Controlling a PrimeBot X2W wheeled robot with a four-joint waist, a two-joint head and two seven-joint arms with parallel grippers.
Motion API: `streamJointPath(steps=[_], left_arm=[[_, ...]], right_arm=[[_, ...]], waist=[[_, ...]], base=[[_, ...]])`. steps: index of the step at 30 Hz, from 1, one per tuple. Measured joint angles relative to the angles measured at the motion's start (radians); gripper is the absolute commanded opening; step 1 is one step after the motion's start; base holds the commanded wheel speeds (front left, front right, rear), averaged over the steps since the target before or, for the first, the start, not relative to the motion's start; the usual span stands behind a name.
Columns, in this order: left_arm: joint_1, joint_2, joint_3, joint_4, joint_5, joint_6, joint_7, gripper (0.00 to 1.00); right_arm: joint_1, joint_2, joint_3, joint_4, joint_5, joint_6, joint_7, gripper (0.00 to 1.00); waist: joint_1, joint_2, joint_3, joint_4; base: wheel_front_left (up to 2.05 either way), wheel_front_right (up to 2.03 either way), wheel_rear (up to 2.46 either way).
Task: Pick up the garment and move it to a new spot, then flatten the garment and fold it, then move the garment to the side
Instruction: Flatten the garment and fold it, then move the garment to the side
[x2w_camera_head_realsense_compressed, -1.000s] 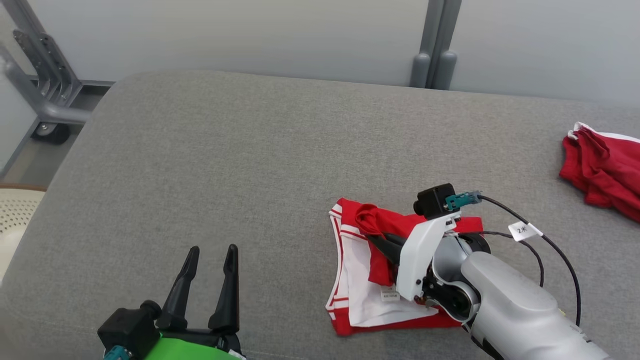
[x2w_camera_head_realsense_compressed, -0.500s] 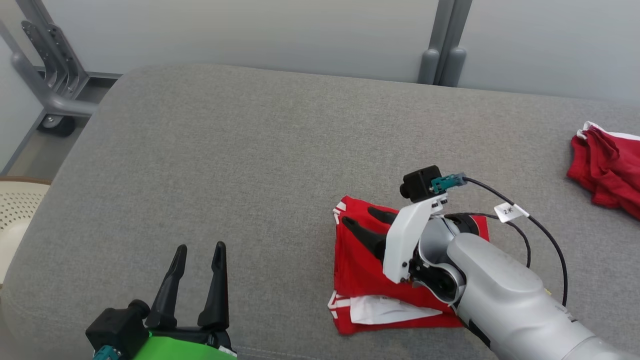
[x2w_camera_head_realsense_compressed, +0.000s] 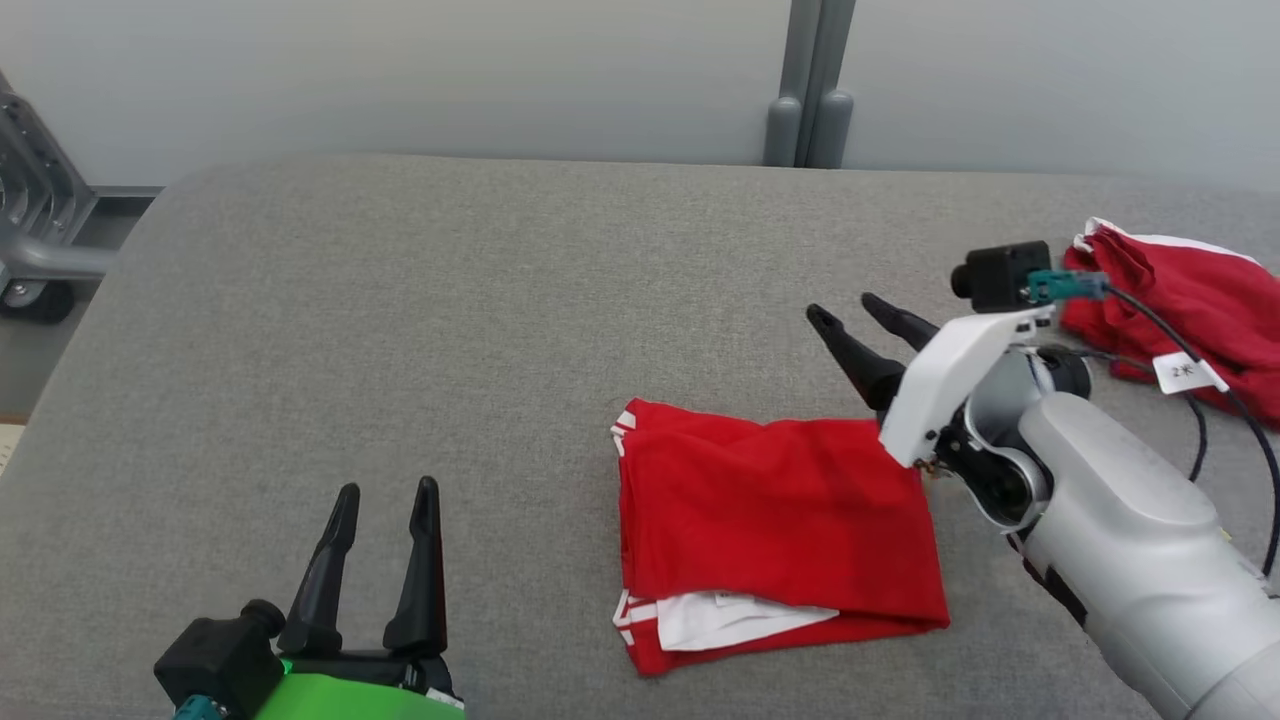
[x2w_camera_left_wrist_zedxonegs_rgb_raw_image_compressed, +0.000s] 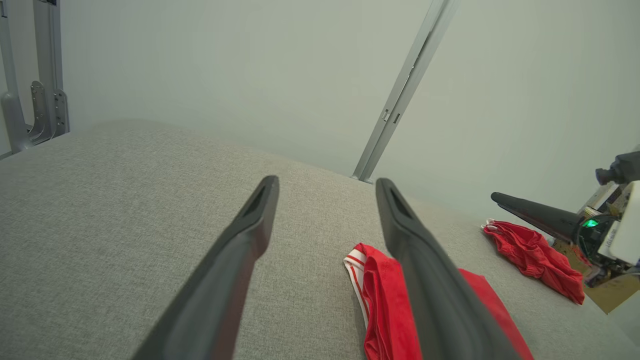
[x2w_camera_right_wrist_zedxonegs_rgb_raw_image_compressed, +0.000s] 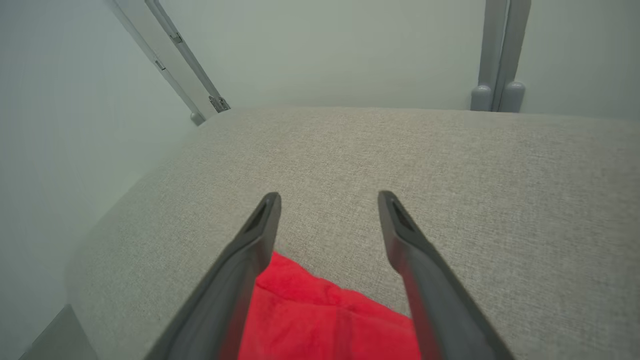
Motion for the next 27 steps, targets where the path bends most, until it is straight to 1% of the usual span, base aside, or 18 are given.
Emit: streamJointPath(steps=[2, 3, 6, 15, 19, 23, 27], left_arm=[[0.0, 0.0, 0.001, -0.005, 0.0, 0.0, -0.001, 1.0], [0.0, 0.0, 0.001, -0.005, 0.0, 0.0, -0.001, 1.0], [0.0, 0.0, 0.001, -0.013, 0.002, 0.0, -0.003, 1.0], [-0.001, 0.002, -0.022, -0.028, 0.01, 0.0, -0.002, 1.0], [-0.004, 0.004, -0.026, -0.027, 0.014, 0.0, 0.008, 1.0], [-0.005, 0.006, -0.028, -0.024, 0.017, 0.0, 0.012, 1.0], [-0.006, 0.007, -0.027, -0.016, 0.018, 0.0, 0.014, 1.0]], right_arm=[[0.034, -0.025, -0.008, 0.014, 0.008, 0.0, -0.002, 1.0], [0.034, -0.025, -0.008, 0.014, 0.008, 0.0, -0.002, 1.0], [0.102, -0.049, -0.018, 0.033, 0.026, 0.0, -0.01, 1.0], [0.211, -0.049, -0.034, 0.054, 0.084, 0.0, -0.044, 1.0], [0.233, -0.047, -0.033, 0.065, 0.09, 0.0, -0.053, 1.0], [0.235, -0.045, -0.033, 0.072, 0.094, 0.009, -0.062, 1.0], [0.235, -0.045, -0.032, 0.08, 0.101, 0.009, -0.066, 1.0]], waist=[[0.0, 0.0, 0.002, -0.014], [0.0, 0.0, 0.002, -0.014], [0.0, 0.0, 0.008, -0.034], [0.0, 0.0, 0.046, -0.069], [0.0, 0.0, 0.062, -0.065], [0.0, 0.0, 0.071, -0.048], [0.0, 0.0, 0.077, -0.028]], base=[[0.0, 0.0, 0.0], [0.0, 0.0, 0.0], [0.0, 0.0, 0.0], [0.0, 0.0, 0.0], [0.0, 0.0, 0.0], [0.0, 0.0, 0.0], [0.0, 0.0, 0.0]])
